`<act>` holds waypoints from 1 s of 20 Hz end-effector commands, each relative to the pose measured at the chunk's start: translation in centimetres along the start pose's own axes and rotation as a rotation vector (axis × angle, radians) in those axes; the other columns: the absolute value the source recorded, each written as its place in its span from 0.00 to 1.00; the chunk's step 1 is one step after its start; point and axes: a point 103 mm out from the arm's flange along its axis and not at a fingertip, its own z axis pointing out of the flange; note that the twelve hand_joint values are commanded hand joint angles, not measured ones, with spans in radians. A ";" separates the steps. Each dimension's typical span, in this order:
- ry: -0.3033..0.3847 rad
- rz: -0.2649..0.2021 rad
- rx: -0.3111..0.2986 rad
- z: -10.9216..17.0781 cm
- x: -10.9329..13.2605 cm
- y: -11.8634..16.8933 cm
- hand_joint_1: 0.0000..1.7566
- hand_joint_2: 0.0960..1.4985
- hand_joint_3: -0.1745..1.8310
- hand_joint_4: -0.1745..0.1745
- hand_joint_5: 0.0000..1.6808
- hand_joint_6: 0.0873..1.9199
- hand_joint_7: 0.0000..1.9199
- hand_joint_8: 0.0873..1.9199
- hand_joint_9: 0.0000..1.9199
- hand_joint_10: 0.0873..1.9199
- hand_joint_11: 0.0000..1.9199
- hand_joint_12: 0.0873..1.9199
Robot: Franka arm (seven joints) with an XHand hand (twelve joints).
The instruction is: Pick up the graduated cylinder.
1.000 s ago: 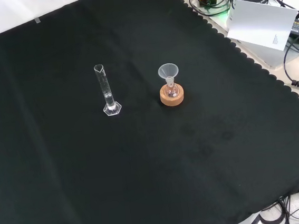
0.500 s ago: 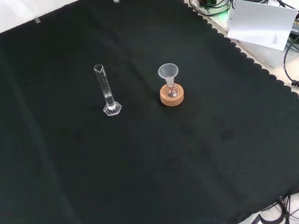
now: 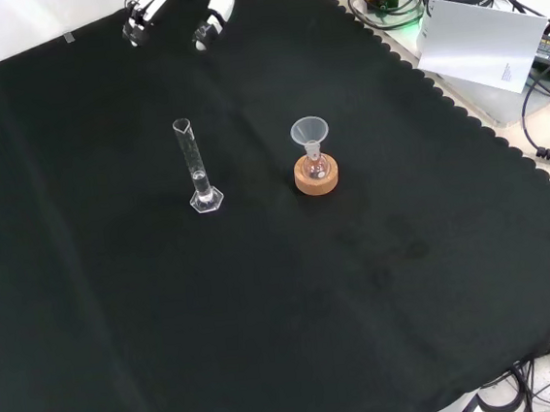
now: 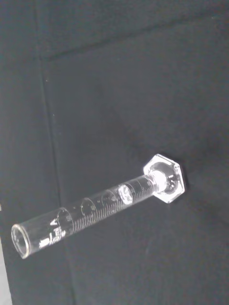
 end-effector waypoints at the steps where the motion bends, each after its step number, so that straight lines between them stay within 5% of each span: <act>1: 0.133 -0.070 -0.041 3.4 -0.5 4.1 0.29 0.66 0.21 0.40 0.20 0.00 0.07 0.26 0.19 0.29 0.10 0.69; 9: 0.189 -0.071 -0.017 6.1 -0.3 4.7 0.33 0.62 0.23 0.41 0.19 0.00 0.07 0.27 0.22 0.29 0.14 0.69; 20: 0.422 -0.154 -0.009 10.1 -0.4 5.0 0.46 0.47 0.33 0.41 0.20 0.00 0.10 0.28 0.24 0.28 0.14 0.69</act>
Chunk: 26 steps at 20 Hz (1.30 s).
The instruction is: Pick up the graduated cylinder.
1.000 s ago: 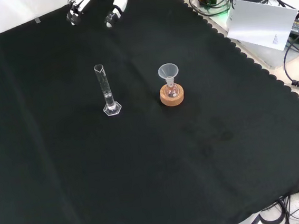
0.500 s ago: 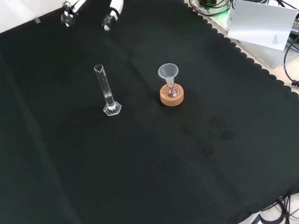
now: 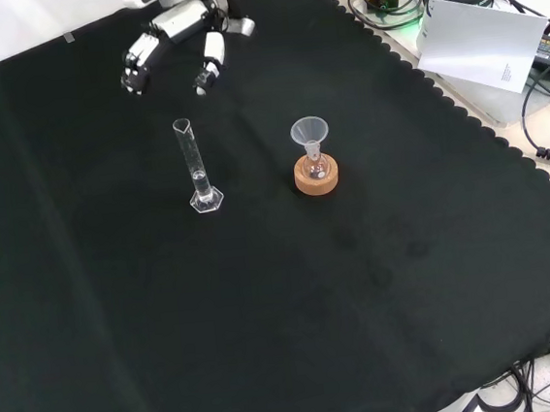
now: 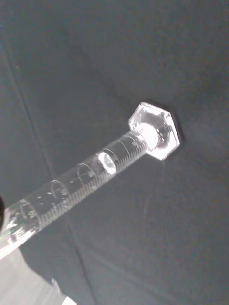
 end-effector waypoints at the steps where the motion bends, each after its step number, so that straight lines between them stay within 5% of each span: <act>1: 0.155 -0.084 -0.019 2.7 -0.4 0.9 0.46 0.47 0.33 0.40 0.20 0.00 0.11 0.28 0.24 0.28 0.14 0.69; 7: 0.170 -0.126 -0.044 4.7 -0.4 1.1 0.51 0.42 0.37 0.38 0.27 0.00 0.15 0.30 0.29 0.27 0.15 0.68; 26: 0.370 -0.224 -0.073 9.5 -0.2 3.3 0.56 0.39 0.42 0.37 0.31 0.00 0.20 0.30 0.32 0.25 0.18 0.67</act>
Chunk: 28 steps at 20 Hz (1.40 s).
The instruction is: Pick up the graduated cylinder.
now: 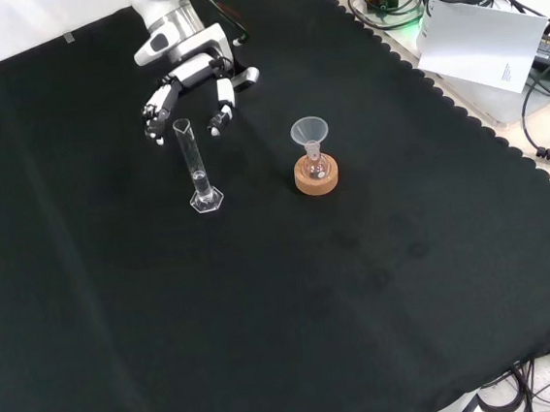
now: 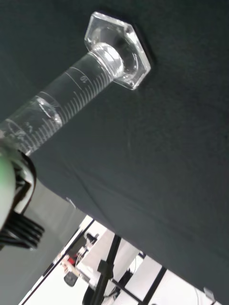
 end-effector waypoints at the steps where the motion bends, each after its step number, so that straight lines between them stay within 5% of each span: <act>1: 0.091 -0.054 -0.022 1.4 -0.1 0.9 0.56 0.39 0.42 0.37 0.31 0.00 0.20 0.30 0.32 0.25 0.18 0.67; 13: 0.228 -0.133 -0.052 3.3 0.5 2.0 0.56 0.38 0.43 0.36 0.32 0.00 0.22 0.30 0.34 0.25 0.20 0.67; 28: 0.322 -0.153 -0.087 5.2 0.6 2.8 0.58 0.37 0.44 0.40 0.38 0.01 0.26 0.29 0.38 0.23 0.22 0.65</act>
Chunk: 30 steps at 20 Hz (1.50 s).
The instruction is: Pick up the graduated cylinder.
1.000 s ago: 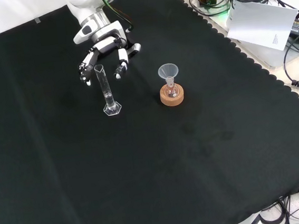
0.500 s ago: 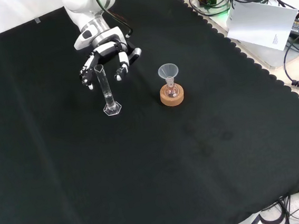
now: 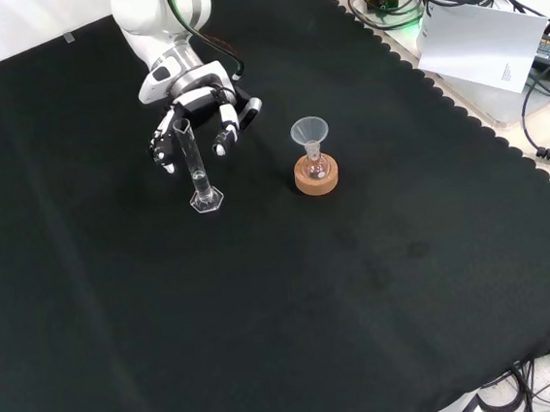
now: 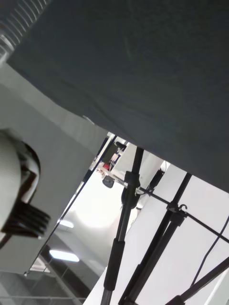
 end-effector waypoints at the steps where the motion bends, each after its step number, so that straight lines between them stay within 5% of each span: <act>1: 0.016 0.000 -0.017 0.2 -0.2 0.1 0.58 0.37 0.44 0.40 0.38 0.01 0.27 0.29 0.39 0.23 0.22 0.65; 30: 0.025 0.007 -0.017 1.2 -1.2 0.6 0.61 0.39 0.41 0.44 0.36 0.26 0.32 0.27 0.48 0.16 0.34 0.58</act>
